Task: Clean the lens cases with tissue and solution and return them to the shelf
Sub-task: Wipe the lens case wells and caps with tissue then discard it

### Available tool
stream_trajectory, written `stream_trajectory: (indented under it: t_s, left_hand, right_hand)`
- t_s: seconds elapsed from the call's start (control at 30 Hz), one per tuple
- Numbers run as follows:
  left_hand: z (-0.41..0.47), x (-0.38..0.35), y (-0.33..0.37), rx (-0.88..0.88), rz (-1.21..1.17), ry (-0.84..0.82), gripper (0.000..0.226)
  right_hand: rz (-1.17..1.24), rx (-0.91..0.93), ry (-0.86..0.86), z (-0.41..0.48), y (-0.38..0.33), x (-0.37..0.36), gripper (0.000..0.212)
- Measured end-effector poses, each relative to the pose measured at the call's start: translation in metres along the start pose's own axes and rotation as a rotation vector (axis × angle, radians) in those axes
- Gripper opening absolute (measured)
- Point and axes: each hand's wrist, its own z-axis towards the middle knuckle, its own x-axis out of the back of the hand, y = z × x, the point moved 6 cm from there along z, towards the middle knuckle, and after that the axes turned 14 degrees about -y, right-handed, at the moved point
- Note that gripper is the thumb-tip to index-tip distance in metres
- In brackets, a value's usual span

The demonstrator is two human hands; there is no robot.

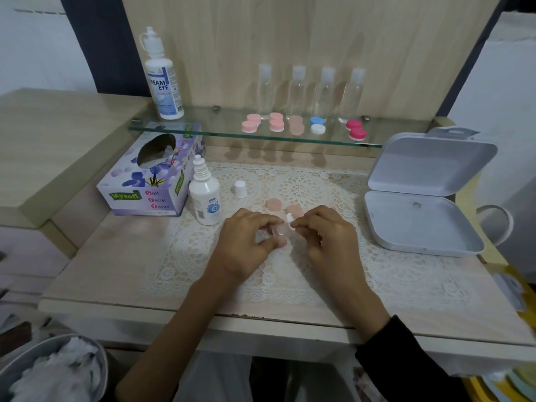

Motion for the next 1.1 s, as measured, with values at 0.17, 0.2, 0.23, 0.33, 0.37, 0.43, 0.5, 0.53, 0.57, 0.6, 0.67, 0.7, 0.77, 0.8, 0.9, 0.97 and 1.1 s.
stream_trajectory:
  t_s: [0.17,0.2,0.23,0.33,0.37,0.43,0.5,0.53,0.57,0.6,0.67,0.7,0.77,0.8,0.9,0.97,1.1]
  left_hand:
    - [-0.002,0.004,0.0,-0.052,0.043,0.076,0.035]
    - [-0.002,0.005,0.0,-0.063,0.038,0.091,0.034]
    - [-0.003,0.005,0.0,-0.072,0.031,0.102,0.033]
    - [-0.004,0.007,0.002,-0.085,-0.004,0.121,0.033]
    - [-0.004,0.008,0.003,-0.085,-0.015,0.122,0.033]
    - [-0.005,0.008,0.003,-0.088,-0.024,0.126,0.032]
    - [-0.005,0.009,0.003,-0.083,-0.019,0.133,0.033]
    - [-0.005,0.009,0.003,-0.08,-0.019,0.138,0.034]
    - [-0.006,0.01,0.003,-0.08,-0.023,0.144,0.034]
    - [-0.006,0.01,0.003,-0.082,-0.03,0.15,0.033]
    - [-0.006,0.011,0.003,-0.089,-0.033,0.162,0.032]
    - [-0.007,0.011,0.002,-0.092,-0.031,0.165,0.032]
    - [-0.007,0.012,0.002,-0.101,-0.027,0.171,0.033]
    - [-0.007,0.012,0.002,-0.106,-0.027,0.175,0.034]
    - [-0.008,0.013,0.004,-0.108,-0.027,0.19,0.035]
    - [-0.009,0.014,0.004,-0.116,-0.026,0.199,0.035]
    - [-0.009,0.014,0.003,-0.116,-0.047,0.209,0.036]
  right_hand:
    - [-0.004,0.075,-0.051,-0.003,-0.011,-0.004,0.008]
    - [0.011,0.053,-0.028,-0.003,-0.008,-0.002,0.009]
    - [0.028,0.022,0.004,-0.002,-0.004,0.001,0.01]
    - [0.056,-0.042,0.065,-0.001,0.007,0.008,0.012]
    - [0.058,-0.025,0.058,-0.001,0.005,0.007,0.012]
    - [0.079,0.048,0.013,-0.002,-0.006,0.005,0.011]
    - [0.096,0.092,-0.011,-0.004,-0.014,0.003,0.016]
    - [0.099,0.089,0.001,-0.004,-0.013,0.004,0.015]
    - [0.096,0.072,0.026,-0.004,-0.008,0.005,0.012]
    - [0.088,0.046,0.054,-0.003,-0.003,0.006,0.01]
    - [0.073,0.008,0.088,-0.002,0.006,0.008,0.011]
    - [0.067,0.01,0.088,-0.002,0.007,0.009,0.011]
    - [0.063,0.047,0.056,-0.002,0.001,0.008,0.011]
    - [0.066,0.072,0.03,-0.003,-0.004,0.007,0.01]
    - [0.084,0.134,-0.019,-0.006,-0.014,0.004,0.01]
    - [0.107,0.117,-0.002,-0.005,-0.011,0.005,0.011]
    - [0.196,-0.028,0.076,-0.001,0.01,0.011,0.014]
